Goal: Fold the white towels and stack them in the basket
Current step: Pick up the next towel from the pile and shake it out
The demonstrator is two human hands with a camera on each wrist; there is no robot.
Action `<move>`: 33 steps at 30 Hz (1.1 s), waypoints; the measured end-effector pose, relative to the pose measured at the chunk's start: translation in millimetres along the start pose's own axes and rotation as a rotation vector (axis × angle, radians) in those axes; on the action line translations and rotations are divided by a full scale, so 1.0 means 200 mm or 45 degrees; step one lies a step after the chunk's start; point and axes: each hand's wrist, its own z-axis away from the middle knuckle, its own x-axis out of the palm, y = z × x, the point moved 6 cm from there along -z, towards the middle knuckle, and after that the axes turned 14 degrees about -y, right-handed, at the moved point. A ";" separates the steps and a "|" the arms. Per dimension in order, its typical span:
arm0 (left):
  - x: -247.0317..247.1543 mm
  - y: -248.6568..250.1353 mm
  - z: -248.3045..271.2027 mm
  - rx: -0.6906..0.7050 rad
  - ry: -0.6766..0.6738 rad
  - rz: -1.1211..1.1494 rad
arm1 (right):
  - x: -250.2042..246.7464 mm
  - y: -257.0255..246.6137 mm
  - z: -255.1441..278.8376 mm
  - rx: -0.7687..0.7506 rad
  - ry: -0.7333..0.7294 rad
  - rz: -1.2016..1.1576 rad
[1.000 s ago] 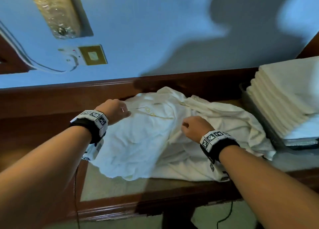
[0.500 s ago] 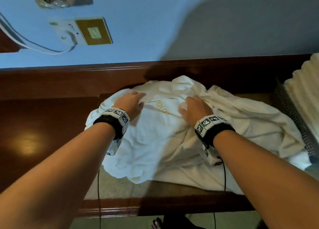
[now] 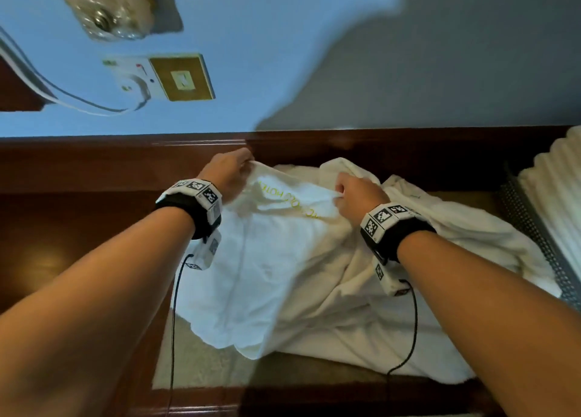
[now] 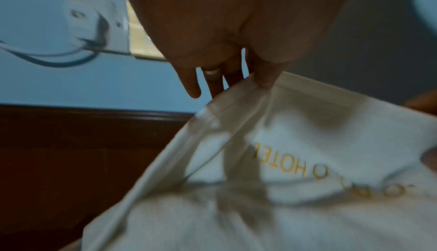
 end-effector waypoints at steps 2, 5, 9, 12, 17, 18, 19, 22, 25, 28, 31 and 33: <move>-0.17 0.00 0.09 0.027 0.060 0.041 | -0.14 -0.11 0.04 -0.016 0.113 -0.008; -0.40 -0.01 0.25 0.041 0.120 -0.050 | -0.34 -0.27 0.10 -0.039 0.233 0.029; -0.70 -0.14 0.60 0.105 0.207 -0.194 | -0.51 -0.55 0.28 -0.053 0.358 0.175; -0.91 -0.27 0.91 0.176 0.303 -0.261 | -0.53 -0.79 0.44 -0.055 0.431 0.199; -1.20 -0.55 1.45 0.181 0.479 -0.328 | -0.48 -1.19 0.68 -0.123 0.476 0.223; -1.25 -0.63 1.54 0.139 0.503 -0.360 | -0.46 -1.26 0.73 -0.132 0.500 0.233; -1.29 -0.70 1.63 0.095 0.528 -0.393 | -0.45 -1.32 0.78 -0.142 0.521 0.245; -1.39 -0.89 1.86 0.039 0.580 -0.457 | -0.39 -1.49 0.91 -0.202 0.551 0.166; -1.44 -1.04 2.00 -0.079 0.591 -0.380 | -0.34 -1.65 1.03 -0.340 0.545 -0.143; -1.40 -1.12 2.05 -0.176 0.591 -0.308 | -0.30 -1.85 1.15 -0.537 0.608 -0.205; -1.18 -0.98 2.01 -0.038 0.386 -0.187 | -0.22 -2.08 1.26 -0.651 0.546 -0.084; -0.99 -0.81 1.96 0.149 0.194 0.070 | -0.14 -2.23 1.32 -0.722 0.541 0.121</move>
